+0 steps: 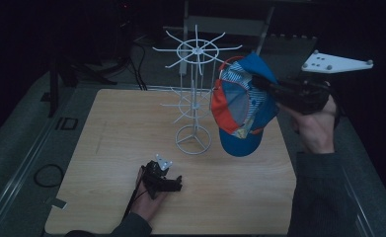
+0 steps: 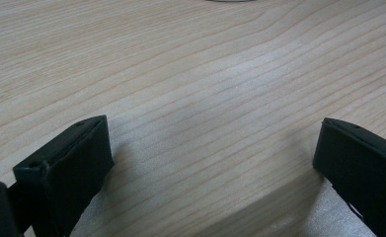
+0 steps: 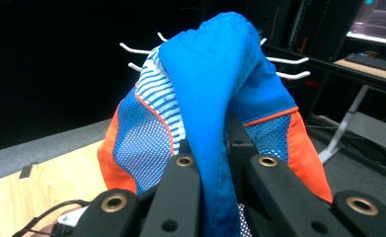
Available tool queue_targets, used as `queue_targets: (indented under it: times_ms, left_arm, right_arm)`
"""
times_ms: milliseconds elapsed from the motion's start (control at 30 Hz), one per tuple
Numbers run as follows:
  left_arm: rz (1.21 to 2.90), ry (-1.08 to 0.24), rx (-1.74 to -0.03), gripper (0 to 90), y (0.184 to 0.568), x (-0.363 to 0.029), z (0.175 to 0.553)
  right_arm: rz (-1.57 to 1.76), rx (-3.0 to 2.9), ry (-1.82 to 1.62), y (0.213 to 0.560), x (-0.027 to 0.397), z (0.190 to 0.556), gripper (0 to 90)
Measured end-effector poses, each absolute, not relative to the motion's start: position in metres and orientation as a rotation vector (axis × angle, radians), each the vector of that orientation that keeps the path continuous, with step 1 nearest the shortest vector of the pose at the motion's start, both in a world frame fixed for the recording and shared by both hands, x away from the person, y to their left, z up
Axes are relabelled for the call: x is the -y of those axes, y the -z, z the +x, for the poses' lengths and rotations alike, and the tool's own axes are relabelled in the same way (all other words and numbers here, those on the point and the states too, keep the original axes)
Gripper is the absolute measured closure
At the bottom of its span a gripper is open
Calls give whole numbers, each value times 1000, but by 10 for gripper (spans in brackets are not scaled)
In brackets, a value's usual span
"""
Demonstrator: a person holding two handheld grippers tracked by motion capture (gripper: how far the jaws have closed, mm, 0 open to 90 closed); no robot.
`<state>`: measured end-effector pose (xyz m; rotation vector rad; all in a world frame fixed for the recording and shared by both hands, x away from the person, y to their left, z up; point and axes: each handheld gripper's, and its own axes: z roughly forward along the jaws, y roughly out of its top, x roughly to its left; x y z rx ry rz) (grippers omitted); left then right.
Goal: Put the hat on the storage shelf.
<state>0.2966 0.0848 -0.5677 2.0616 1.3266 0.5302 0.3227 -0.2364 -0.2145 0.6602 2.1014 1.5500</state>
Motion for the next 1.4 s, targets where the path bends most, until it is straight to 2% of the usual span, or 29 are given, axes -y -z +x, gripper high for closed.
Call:
queue_targets:
  times_ms: [333,633,800,900,1033,1400]
  left_arm:
    - [2061,-530,-1327,19,568,-85,297]
    - [2062,-525,-1329,19,567,-85,296]
    - [2060,-519,-1330,19,567,-85,296]
    - [2061,-521,-1329,19,567,-85,296]
    - [2061,-521,-1329,19,567,-85,296]
    - [2056,-521,-1332,19,568,-84,296]
  right_arm:
    - [658,-2138,-1505,227,215,337,872]
    - [705,-2187,-1460,255,206,350,861]
    - [719,-2220,-1423,265,203,354,821]
    - [713,-2237,-1412,268,203,352,764]
    - [721,-2244,-1372,272,203,349,615]
    - [806,-2249,-1304,296,211,341,381]
